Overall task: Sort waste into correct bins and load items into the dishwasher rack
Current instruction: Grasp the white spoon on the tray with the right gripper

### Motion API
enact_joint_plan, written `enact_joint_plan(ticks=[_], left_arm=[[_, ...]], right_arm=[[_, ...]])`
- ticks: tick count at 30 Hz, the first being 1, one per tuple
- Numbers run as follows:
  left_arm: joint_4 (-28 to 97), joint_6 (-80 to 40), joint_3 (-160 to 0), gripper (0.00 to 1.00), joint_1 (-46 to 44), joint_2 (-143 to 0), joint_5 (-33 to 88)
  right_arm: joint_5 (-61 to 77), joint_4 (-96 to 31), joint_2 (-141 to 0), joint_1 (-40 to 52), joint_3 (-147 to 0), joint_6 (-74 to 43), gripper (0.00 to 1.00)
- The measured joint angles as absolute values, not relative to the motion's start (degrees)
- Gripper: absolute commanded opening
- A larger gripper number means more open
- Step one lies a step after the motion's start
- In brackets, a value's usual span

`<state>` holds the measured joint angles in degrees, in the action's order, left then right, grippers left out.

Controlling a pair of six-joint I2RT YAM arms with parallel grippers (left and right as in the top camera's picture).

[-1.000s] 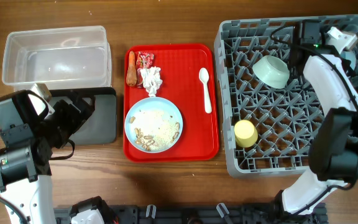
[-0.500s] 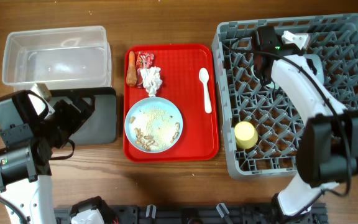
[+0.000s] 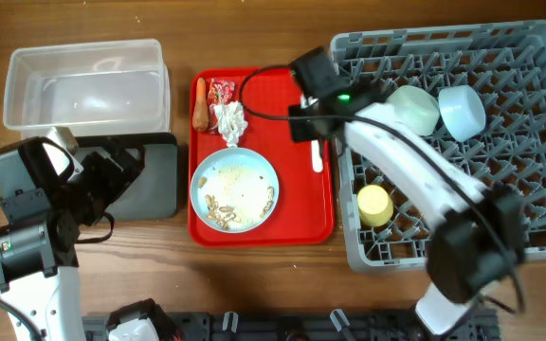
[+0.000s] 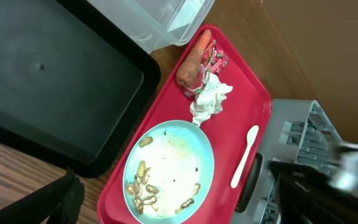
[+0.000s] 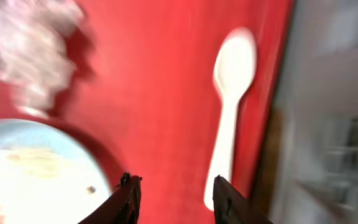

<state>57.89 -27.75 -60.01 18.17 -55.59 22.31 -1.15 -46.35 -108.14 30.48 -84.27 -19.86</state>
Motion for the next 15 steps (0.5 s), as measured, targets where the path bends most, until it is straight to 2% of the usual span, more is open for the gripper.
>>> enact_joint_plan(ticks=[7, 11, 12, 13, 14, 15], left_arm=[[57.9, -27.7, -60.0, 1.0, 18.2, -55.6, 22.3], [57.9, -27.7, -60.0, 1.0, 18.2, -55.6, 22.3], [57.9, -27.7, -60.0, 1.0, 18.2, -55.6, 22.3], [57.8, -27.7, -60.0, 1.0, 18.2, -55.6, 22.3], [57.9, -27.7, -60.0, 1.0, 18.2, -55.6, 22.3], [57.9, -27.7, -60.0, 1.0, 18.2, -55.6, 22.3]], right_arm=[[-3.3, -41.4, -117.9, 29.3, -83.7, -21.6, 0.44], [-4.8, -38.8, -120.4, 29.3, -83.7, -21.8, 0.37], [-5.4, -38.7, -120.9, 29.3, -83.7, -21.8, 0.32], [-5.3, -38.5, -120.9, 29.3, -83.8, -21.9, 0.22], [-5.6, -38.7, -121.0, 29.3, -83.8, -22.0, 0.06], [-5.6, -38.9, -121.0, 29.3, -83.8, -22.3, 0.04]])
